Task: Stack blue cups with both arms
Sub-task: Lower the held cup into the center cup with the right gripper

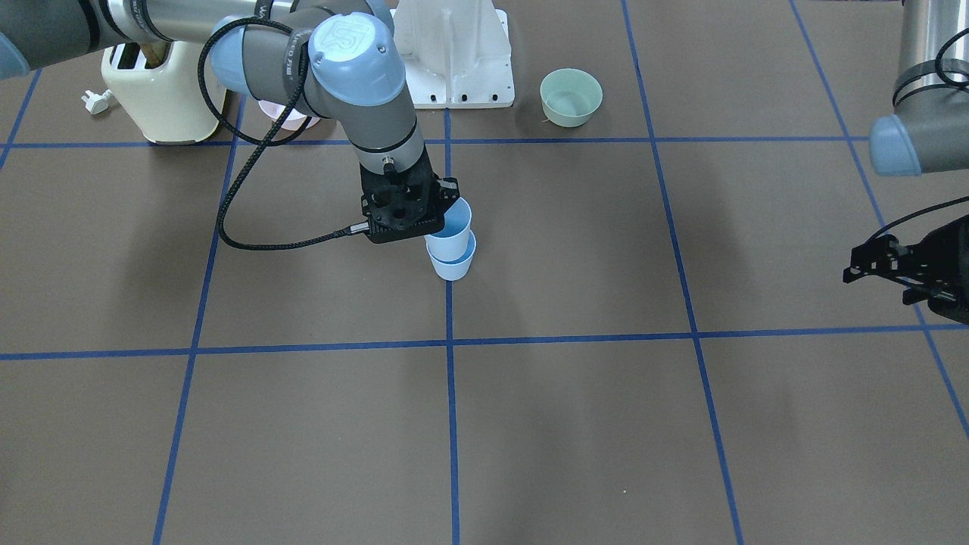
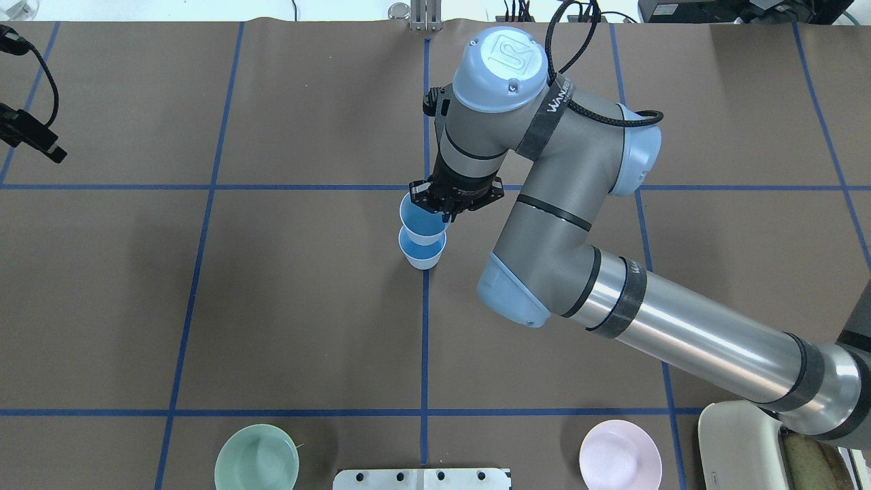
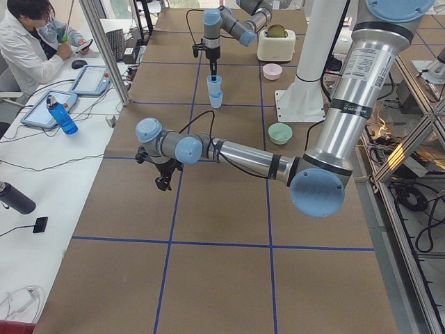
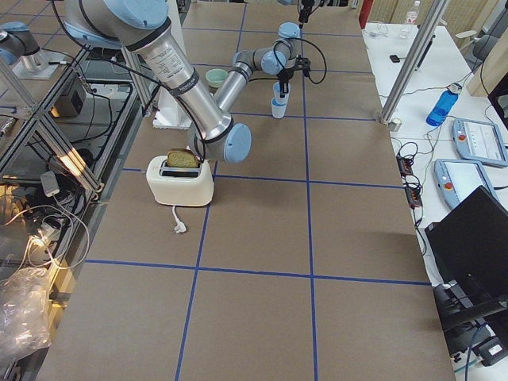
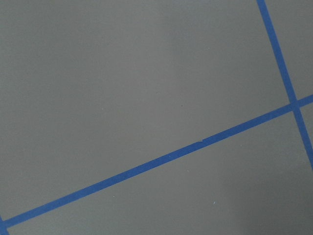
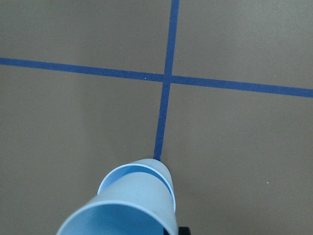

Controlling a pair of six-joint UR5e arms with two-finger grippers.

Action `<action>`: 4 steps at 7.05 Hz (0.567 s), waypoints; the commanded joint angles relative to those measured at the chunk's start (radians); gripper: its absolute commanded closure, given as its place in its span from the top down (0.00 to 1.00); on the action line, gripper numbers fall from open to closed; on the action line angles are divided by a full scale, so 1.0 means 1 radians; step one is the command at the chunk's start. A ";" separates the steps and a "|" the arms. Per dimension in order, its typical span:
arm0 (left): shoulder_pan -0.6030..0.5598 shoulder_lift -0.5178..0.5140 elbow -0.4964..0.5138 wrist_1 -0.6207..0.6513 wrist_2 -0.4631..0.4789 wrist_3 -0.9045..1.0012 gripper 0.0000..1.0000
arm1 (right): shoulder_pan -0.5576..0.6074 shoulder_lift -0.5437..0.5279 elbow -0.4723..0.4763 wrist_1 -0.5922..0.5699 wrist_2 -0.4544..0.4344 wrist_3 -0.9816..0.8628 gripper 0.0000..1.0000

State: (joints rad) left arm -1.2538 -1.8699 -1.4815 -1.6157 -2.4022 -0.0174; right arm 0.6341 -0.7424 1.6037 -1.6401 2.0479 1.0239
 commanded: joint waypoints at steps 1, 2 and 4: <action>0.001 0.000 0.003 0.000 0.000 0.001 0.97 | 0.001 0.023 -0.025 0.000 0.002 0.001 0.00; 0.001 0.000 0.003 -0.001 0.000 0.001 0.97 | 0.001 0.021 -0.025 0.000 0.002 -0.001 0.00; 0.001 0.000 0.003 0.000 0.000 -0.001 0.97 | 0.001 0.014 -0.025 0.000 0.003 -0.002 0.00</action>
State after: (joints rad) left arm -1.2533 -1.8699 -1.4789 -1.6157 -2.4022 -0.0179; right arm 0.6350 -0.7243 1.5790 -1.6398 2.0497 1.0223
